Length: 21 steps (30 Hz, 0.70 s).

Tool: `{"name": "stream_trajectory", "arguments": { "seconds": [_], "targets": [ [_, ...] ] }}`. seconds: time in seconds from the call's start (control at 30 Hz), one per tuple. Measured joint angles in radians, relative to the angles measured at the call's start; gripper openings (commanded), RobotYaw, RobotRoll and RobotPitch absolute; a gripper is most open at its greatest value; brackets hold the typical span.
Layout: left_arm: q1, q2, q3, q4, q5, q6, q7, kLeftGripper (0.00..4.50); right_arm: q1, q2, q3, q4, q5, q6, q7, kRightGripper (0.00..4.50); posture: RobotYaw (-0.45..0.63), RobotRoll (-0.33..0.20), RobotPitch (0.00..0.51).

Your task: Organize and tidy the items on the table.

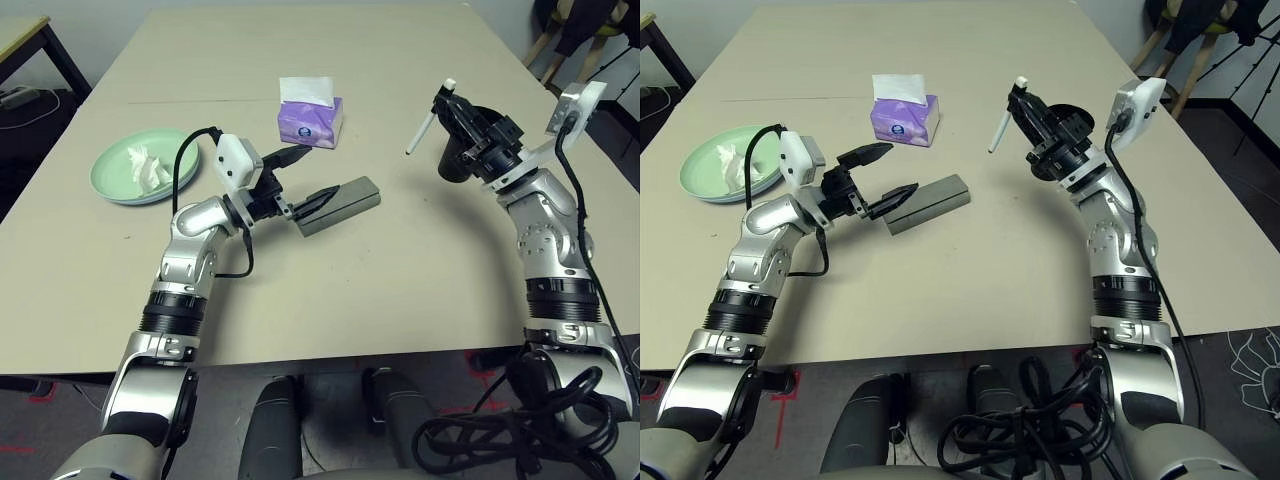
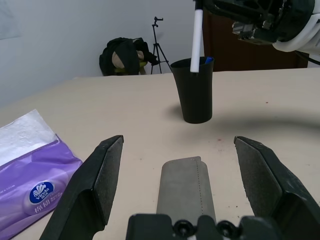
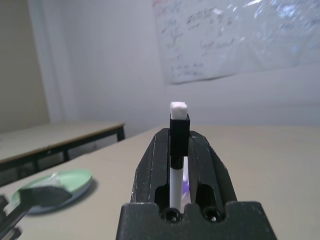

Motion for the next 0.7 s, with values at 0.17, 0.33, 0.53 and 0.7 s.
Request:
{"name": "stream_trajectory", "arguments": {
  "seconds": [0.17, 0.33, 0.53, 0.7],
  "targets": [
    [-0.005, 0.0, 0.0, 0.008, 0.0, -0.002, 0.0, 4.5, -0.095, -0.009, -0.03, 0.032, -0.07, -0.082, -0.157, 0.32, 0.0, 0.0, 0.094],
    [-0.044, 0.011, 0.001, 0.059, 0.002, -0.01, -0.02, 4.5, -0.138, -0.048, -0.029, 0.078, -0.161, -0.042, -0.319, 0.32, -0.01, 0.0, 0.097],
    [-0.079, 0.028, 0.006, 0.118, 0.002, -0.02, -0.055, 4.5, -0.138, -0.067, -0.022, 0.088, -0.235, 0.052, -0.463, 0.32, -0.01, 0.0, 0.104],
    [-0.079, 0.029, 0.006, 0.125, 0.002, -0.009, -0.073, 4.5, -0.138, -0.079, -0.017, 0.087, -0.283, 0.105, -0.543, 0.32, -0.02, 0.0, 0.108]
  ]
}}
